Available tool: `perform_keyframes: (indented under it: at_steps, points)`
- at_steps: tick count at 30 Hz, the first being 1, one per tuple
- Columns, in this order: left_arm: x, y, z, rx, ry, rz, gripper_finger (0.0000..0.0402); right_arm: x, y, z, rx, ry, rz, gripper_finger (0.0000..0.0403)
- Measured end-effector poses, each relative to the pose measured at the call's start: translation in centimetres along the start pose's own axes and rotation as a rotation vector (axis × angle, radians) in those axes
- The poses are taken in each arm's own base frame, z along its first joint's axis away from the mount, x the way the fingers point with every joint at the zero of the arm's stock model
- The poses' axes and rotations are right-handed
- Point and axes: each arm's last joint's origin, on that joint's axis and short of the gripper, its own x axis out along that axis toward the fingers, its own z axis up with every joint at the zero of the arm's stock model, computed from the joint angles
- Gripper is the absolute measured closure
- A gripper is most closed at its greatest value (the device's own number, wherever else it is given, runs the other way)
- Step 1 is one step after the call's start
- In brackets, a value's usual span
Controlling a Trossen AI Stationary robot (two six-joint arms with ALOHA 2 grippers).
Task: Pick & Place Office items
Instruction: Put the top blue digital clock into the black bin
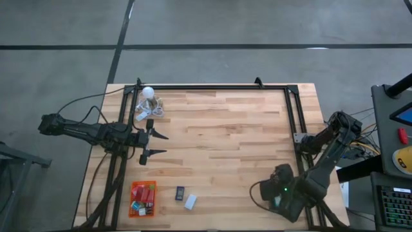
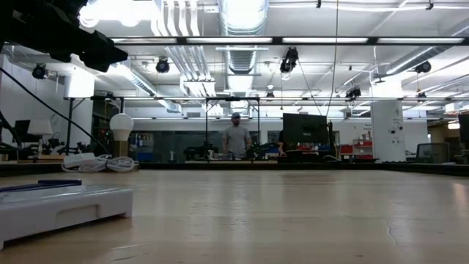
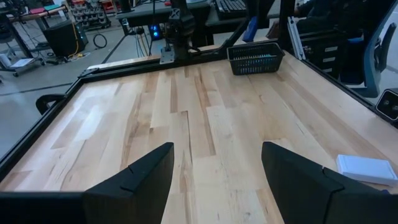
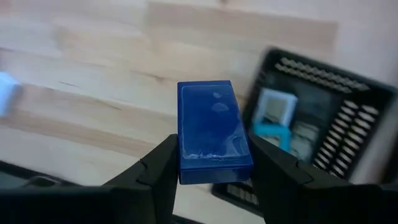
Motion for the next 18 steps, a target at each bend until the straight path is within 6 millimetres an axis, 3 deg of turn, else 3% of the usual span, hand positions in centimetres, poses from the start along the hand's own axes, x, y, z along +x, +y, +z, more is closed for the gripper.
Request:
perform_keyframes:
  at_steps: [18]
  points:
    - [0.0, 0.0, 0.0, 0.0, 0.0, 0.0, 0.0154, 1.0, -2.6, -0.8, -0.031, 0.054, -0.215, 0.0241]
